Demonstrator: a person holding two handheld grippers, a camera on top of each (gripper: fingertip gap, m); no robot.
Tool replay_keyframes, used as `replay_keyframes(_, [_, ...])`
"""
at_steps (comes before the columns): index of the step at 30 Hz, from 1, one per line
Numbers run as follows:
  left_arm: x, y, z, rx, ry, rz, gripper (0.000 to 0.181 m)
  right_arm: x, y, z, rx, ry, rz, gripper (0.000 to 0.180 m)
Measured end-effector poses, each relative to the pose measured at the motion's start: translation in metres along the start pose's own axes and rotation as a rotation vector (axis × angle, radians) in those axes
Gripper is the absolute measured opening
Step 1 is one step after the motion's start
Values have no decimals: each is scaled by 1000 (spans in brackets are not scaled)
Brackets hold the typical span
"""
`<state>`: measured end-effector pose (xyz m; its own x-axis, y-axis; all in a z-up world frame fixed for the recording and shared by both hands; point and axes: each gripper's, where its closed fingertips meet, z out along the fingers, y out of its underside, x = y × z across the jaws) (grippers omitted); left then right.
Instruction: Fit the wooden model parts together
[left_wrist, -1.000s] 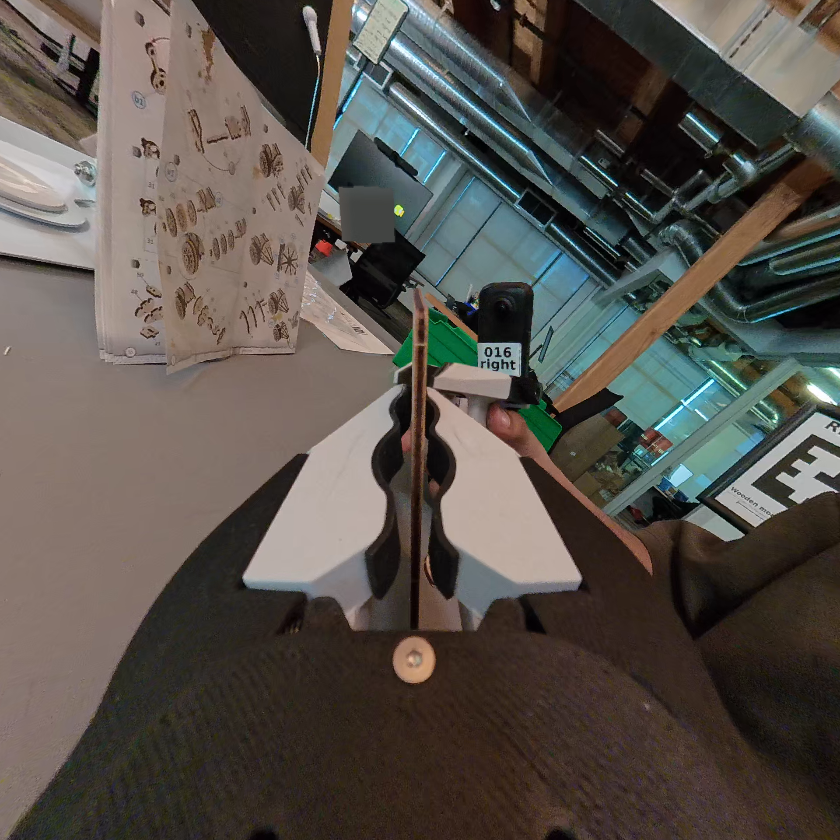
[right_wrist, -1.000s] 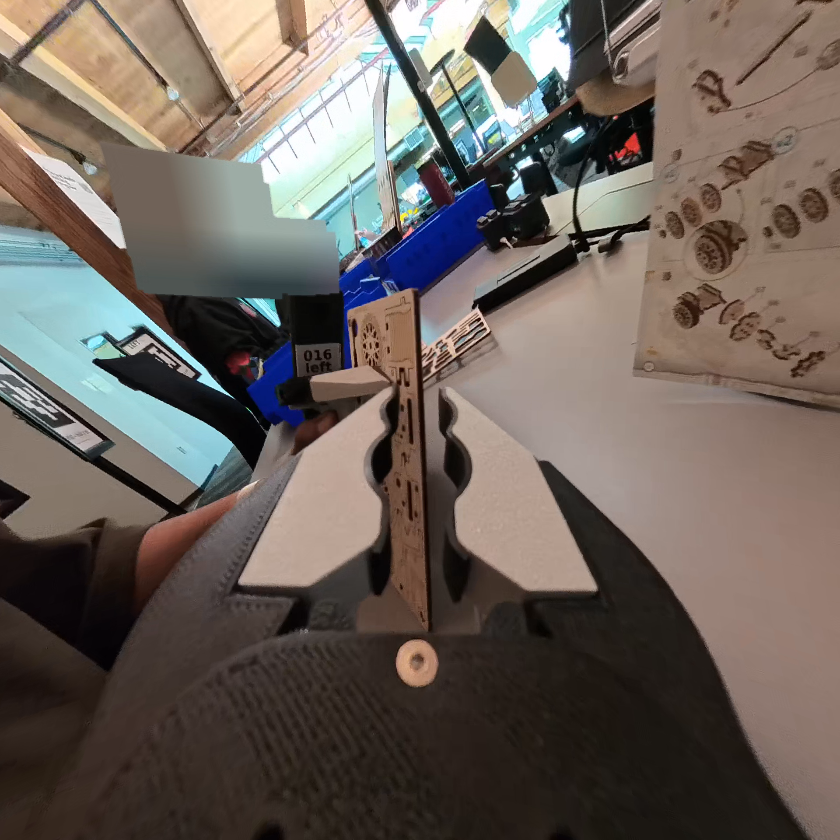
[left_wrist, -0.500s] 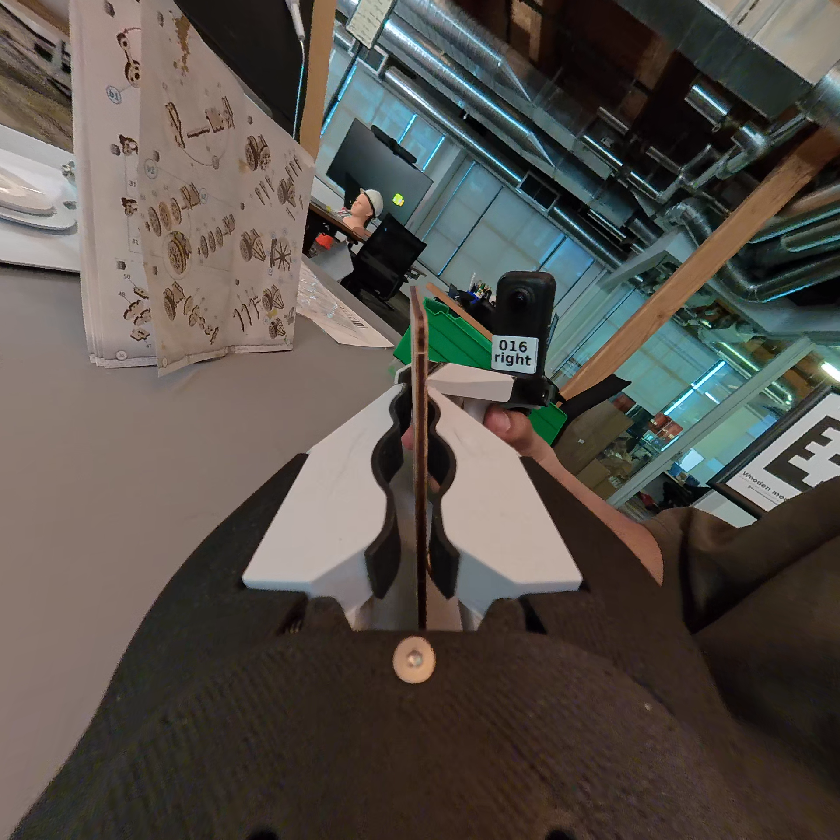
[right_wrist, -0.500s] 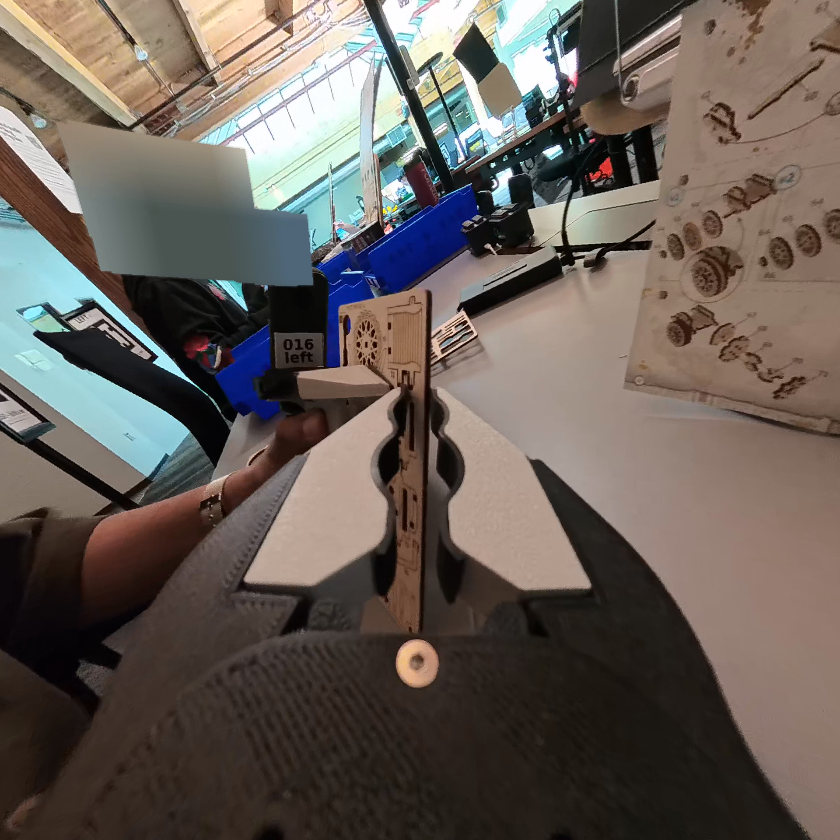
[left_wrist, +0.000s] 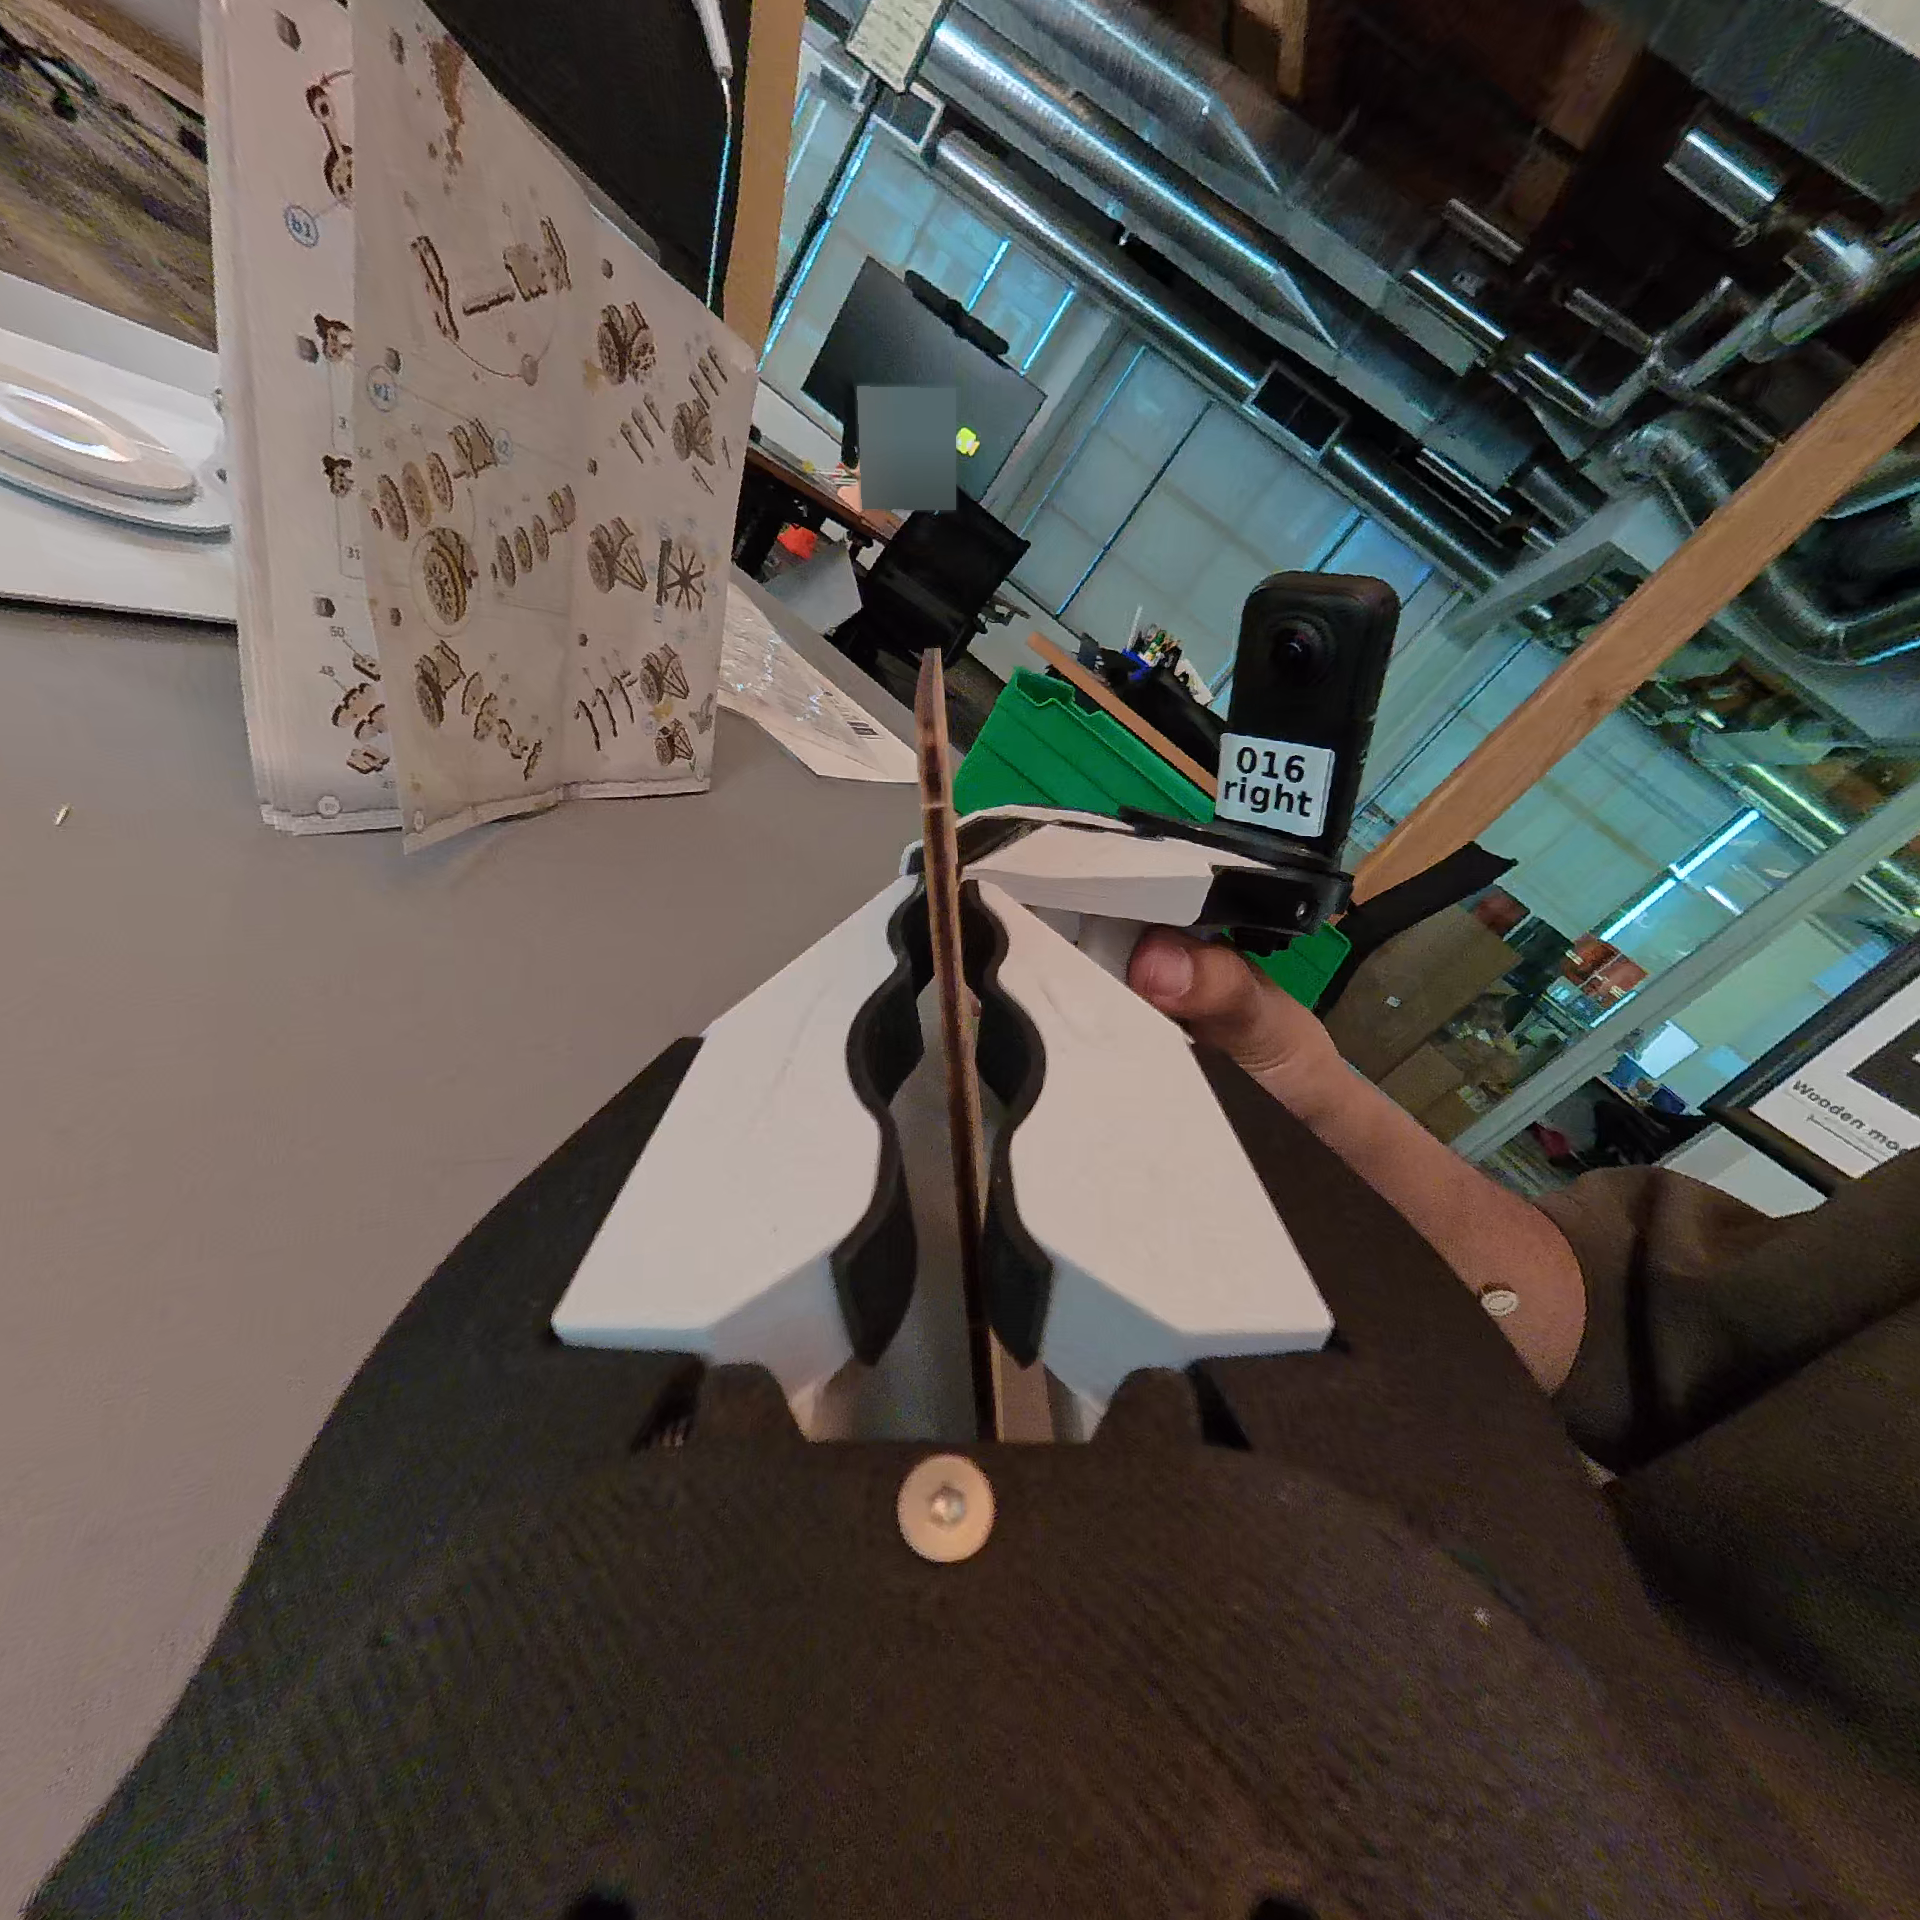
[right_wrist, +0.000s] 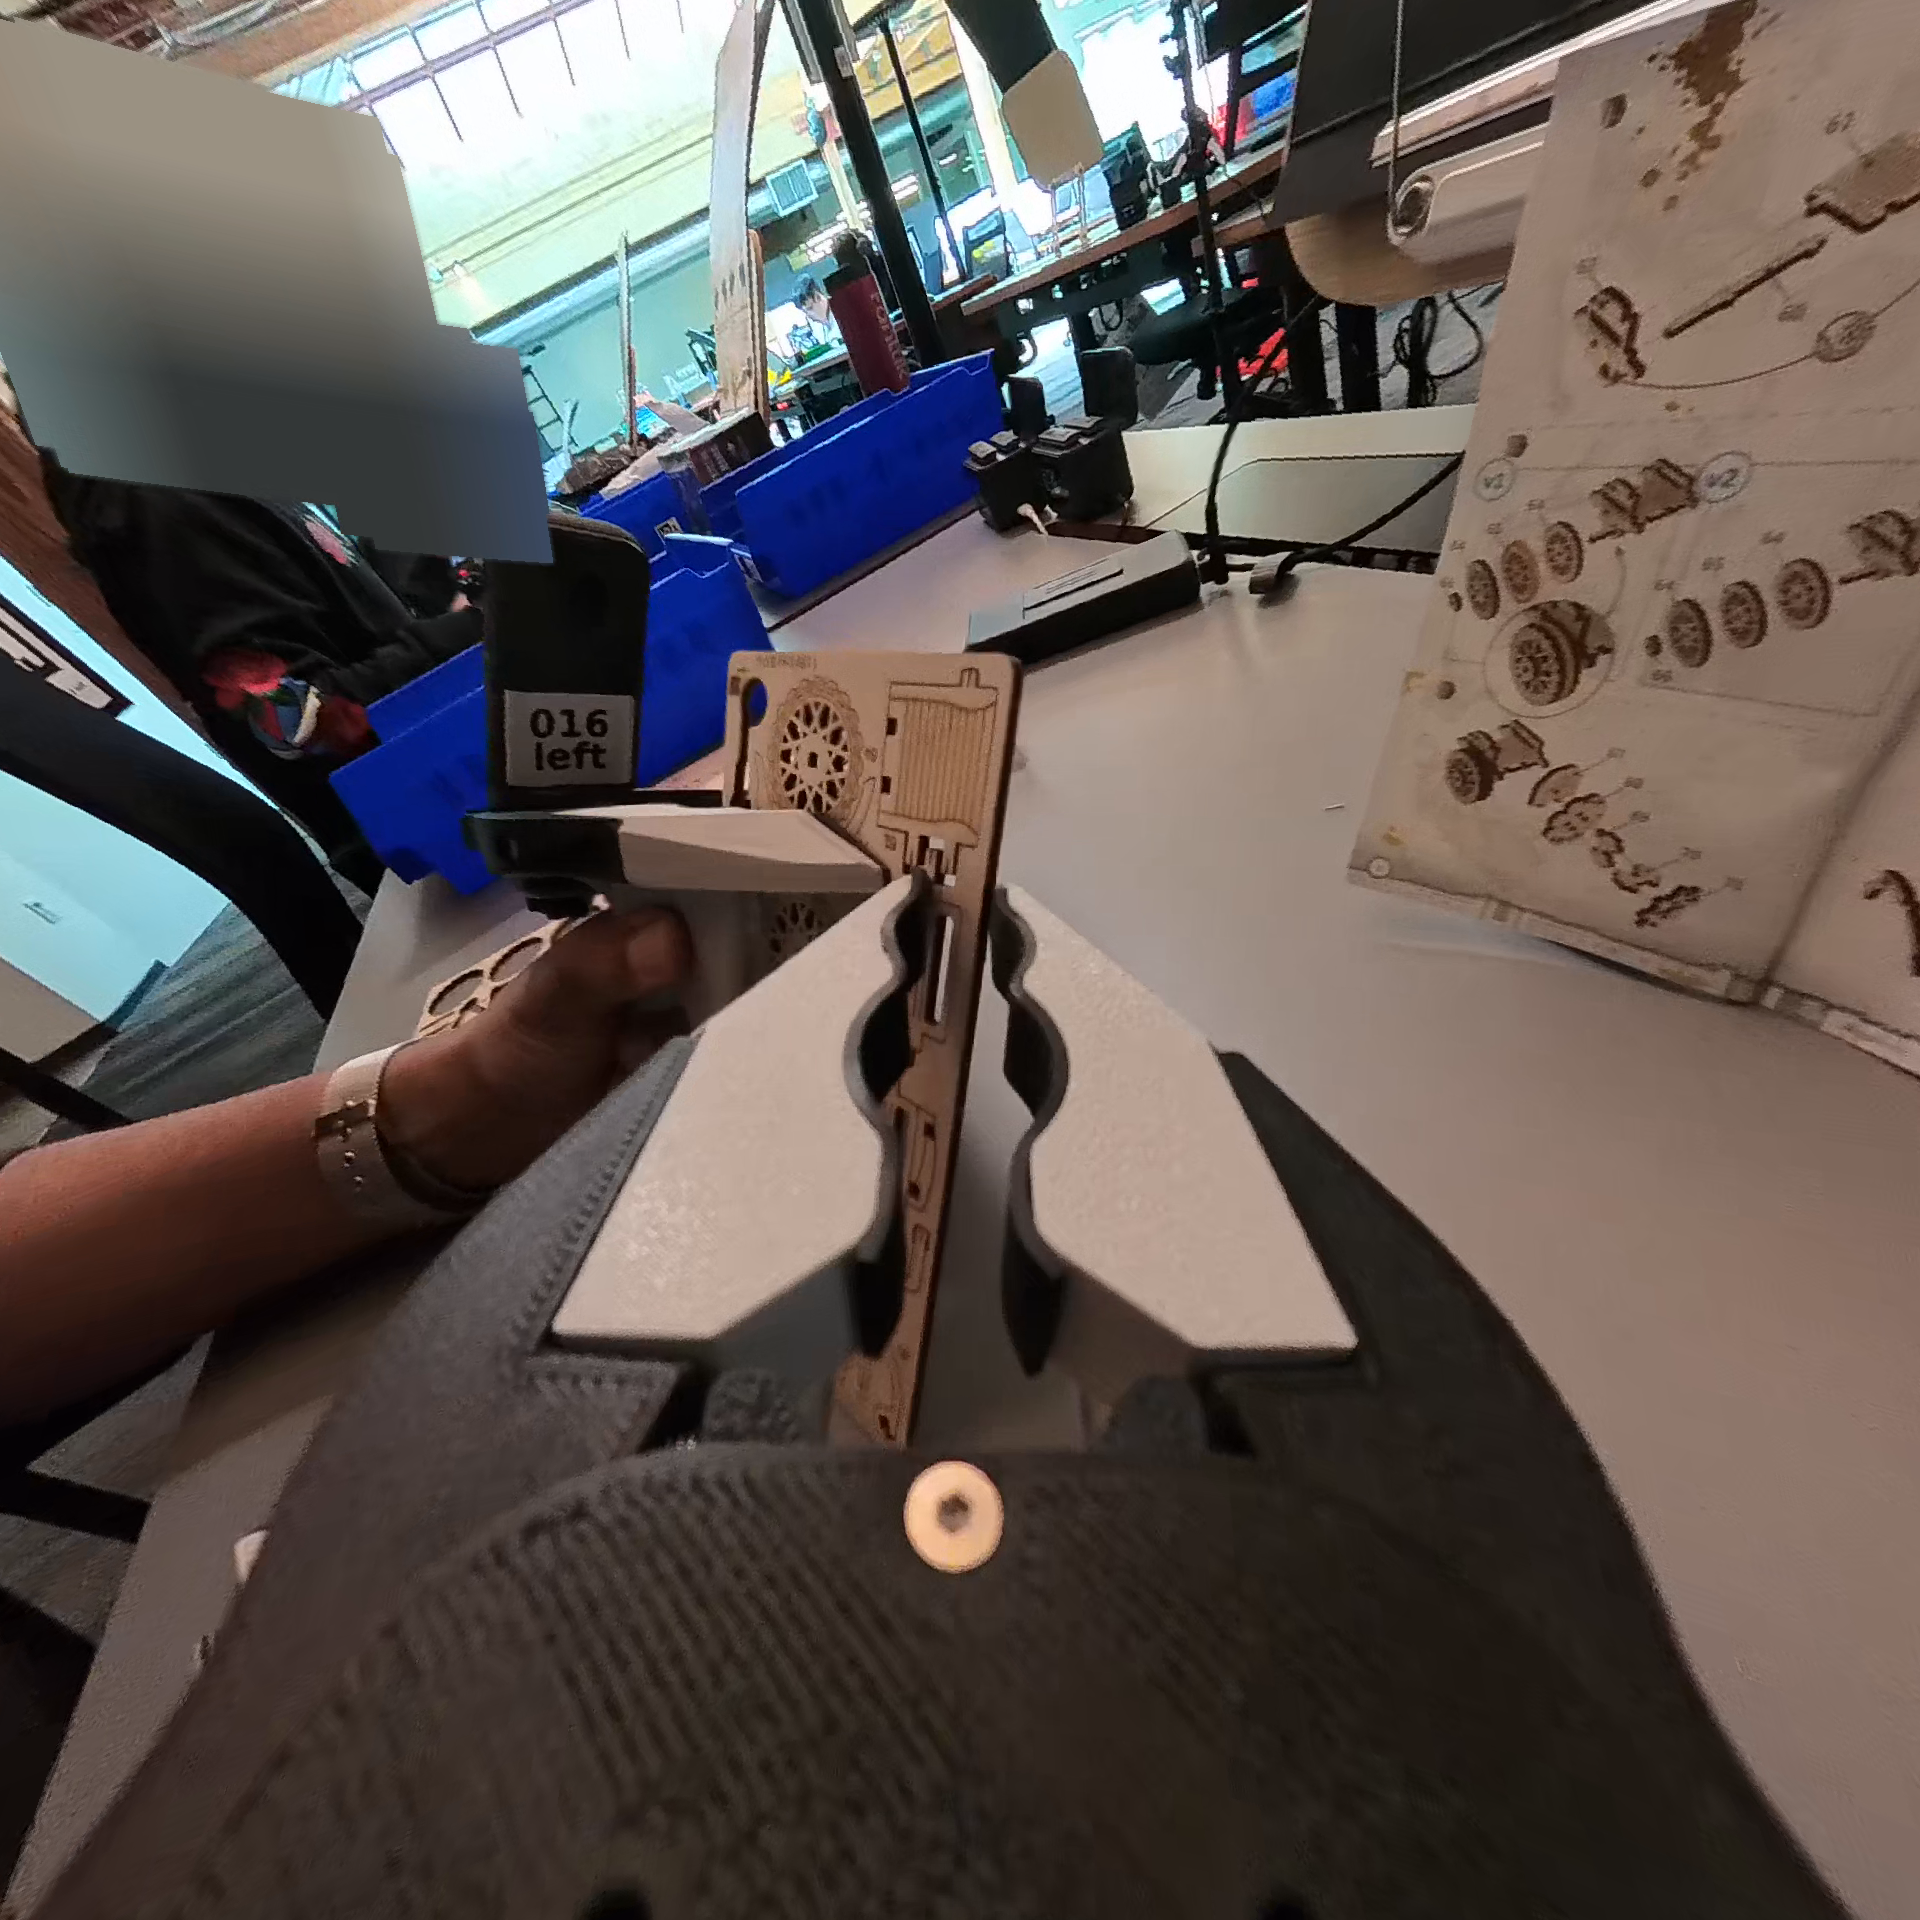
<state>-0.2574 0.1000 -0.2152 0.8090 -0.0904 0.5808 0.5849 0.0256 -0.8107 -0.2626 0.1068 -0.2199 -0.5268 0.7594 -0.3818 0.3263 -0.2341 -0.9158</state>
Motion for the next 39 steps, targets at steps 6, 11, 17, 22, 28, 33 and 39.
replay_keyframes(6, [-5,1,1,-8,-34,-11,1,4,1,1,-20,115,-136,12])
replay_keyframes(11, [-7,0,0,-1,-51,-12,2,5,1,3,-32,187,-224,13])
replay_keyframes(17, [-10,-1,-1,8,-61,-27,1,6,0,5,-44,267,-312,15])
replay_keyframes(22, [-12,-2,-1,14,-32,-70,1,5,6,6,-46,84,-51,19])
replay_keyframes(28, [-8,-2,-1,12,-2,-68,0,-3,18,5,-92,-95,132,15])
replay_keyframes(33, [-6,0,1,8,-20,-49,1,-3,18,5,-90,-99,115,16])
replay_keyframes(39, [-7,0,1,13,-36,-52,1,0,20,6,-114,-53,57,18])
